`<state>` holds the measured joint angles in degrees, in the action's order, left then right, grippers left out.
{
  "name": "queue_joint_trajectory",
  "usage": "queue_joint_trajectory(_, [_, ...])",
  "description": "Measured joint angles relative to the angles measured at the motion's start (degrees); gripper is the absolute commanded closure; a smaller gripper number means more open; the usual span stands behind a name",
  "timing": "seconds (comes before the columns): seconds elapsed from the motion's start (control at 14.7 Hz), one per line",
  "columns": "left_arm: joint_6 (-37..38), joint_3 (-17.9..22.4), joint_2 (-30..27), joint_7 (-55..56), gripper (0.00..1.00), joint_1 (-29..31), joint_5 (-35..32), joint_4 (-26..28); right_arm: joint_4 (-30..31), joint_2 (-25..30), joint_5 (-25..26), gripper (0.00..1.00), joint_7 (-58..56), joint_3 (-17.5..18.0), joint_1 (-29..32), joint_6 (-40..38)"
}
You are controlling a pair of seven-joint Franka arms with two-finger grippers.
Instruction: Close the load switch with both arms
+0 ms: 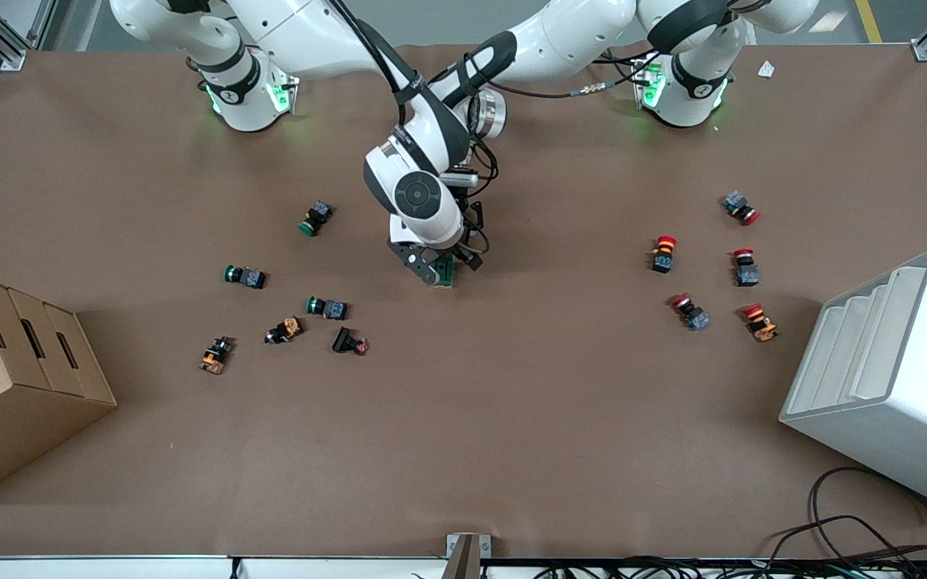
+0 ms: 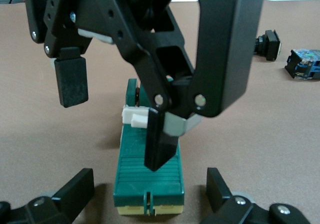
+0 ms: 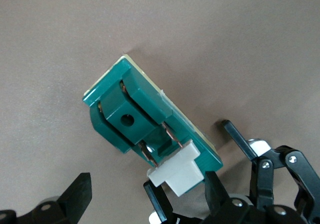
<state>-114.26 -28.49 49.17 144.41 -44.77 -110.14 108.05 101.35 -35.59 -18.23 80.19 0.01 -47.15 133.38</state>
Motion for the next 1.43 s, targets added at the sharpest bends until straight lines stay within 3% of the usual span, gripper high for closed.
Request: queue_joint_trajectory(1.43, [0.0,0.2,0.0,0.0,0.0,-0.1,0.0,0.0,-5.0,0.0,-0.7,0.0,1.6,-1.5,3.2,0.5])
